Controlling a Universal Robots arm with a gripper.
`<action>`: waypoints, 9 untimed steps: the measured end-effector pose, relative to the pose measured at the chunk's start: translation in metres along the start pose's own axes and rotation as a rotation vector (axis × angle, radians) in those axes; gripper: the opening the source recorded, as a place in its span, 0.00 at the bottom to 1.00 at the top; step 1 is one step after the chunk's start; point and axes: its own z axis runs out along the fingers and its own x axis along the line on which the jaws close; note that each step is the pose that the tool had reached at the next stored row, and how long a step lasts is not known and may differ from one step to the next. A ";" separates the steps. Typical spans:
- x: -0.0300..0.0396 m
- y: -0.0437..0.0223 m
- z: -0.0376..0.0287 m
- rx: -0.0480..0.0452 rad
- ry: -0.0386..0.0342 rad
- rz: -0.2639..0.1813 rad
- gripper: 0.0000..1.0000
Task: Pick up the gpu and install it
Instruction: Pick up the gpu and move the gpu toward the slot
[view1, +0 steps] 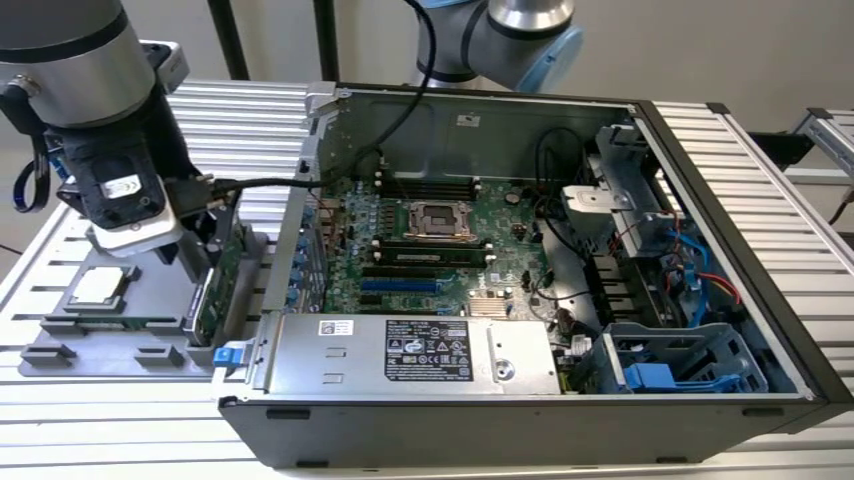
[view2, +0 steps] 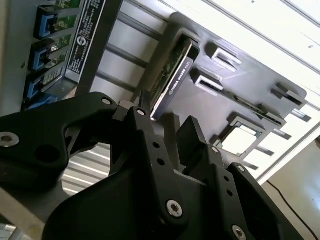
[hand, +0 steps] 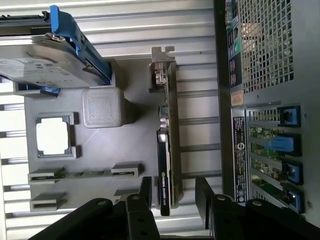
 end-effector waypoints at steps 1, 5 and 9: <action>0.0000 -0.0001 0.0018 0.0000 0.0001 0.000 1.00; 0.0001 -0.0004 0.0088 0.0000 0.0001 0.000 1.00; 0.0006 -0.0008 0.0161 0.0001 0.0007 0.000 1.00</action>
